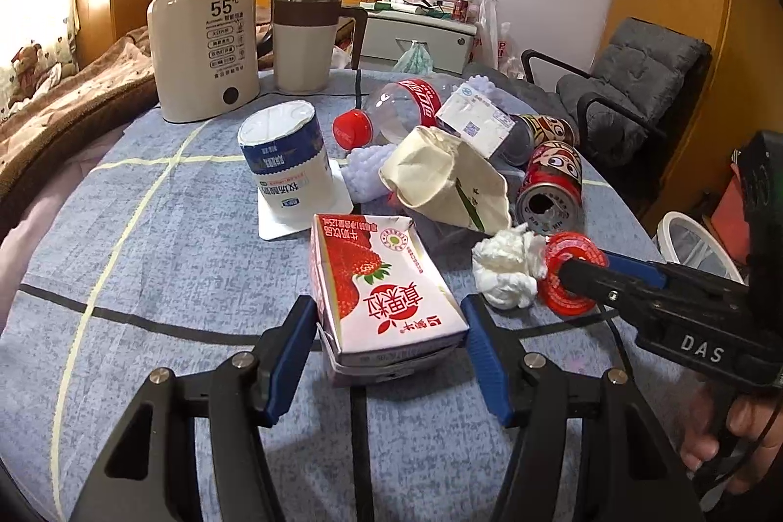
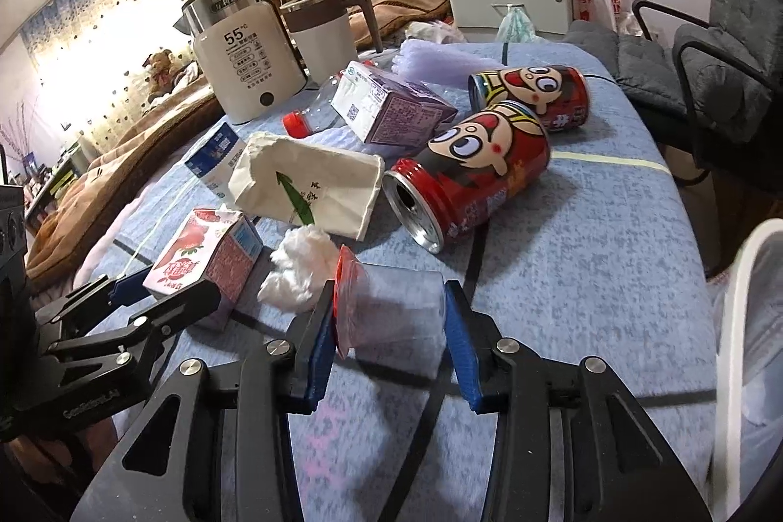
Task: Collect trash
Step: 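Carry the carton and wrapper with both tools over the white wastebasket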
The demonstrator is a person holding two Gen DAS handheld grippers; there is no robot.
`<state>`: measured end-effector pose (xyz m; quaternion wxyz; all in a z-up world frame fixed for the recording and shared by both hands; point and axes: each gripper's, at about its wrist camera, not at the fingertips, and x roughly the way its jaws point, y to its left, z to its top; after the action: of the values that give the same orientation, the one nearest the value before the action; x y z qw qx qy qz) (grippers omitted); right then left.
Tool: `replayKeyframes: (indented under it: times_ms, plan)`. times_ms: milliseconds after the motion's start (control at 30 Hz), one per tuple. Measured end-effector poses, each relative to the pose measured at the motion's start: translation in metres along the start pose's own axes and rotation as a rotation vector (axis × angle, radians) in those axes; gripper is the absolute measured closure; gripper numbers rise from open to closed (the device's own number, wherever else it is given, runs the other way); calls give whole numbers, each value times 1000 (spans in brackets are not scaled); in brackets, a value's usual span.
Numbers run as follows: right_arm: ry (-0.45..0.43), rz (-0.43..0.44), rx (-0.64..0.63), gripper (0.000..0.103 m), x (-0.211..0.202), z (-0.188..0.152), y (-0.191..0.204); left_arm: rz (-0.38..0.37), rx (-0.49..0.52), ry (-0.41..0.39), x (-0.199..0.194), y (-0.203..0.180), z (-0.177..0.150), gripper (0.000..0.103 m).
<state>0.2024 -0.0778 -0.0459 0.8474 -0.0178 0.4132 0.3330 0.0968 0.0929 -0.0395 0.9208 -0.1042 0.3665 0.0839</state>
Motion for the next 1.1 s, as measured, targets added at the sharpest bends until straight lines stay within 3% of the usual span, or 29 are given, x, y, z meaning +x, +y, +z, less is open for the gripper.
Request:
replayKeyframes:
  times_ms: [300,733,1100]
  plan:
    - [-37,-17,41,61,-40,-17,-8,-2,20,-29,-24,-11,-6,42]
    - [-89,-61,106,61,-85,-35,-32,-73,30,-88,-55,-31,-5,43]
    - [-158,-152,176,61,-124,-44,-70,-210,128,-112,-54,-89,19,43]
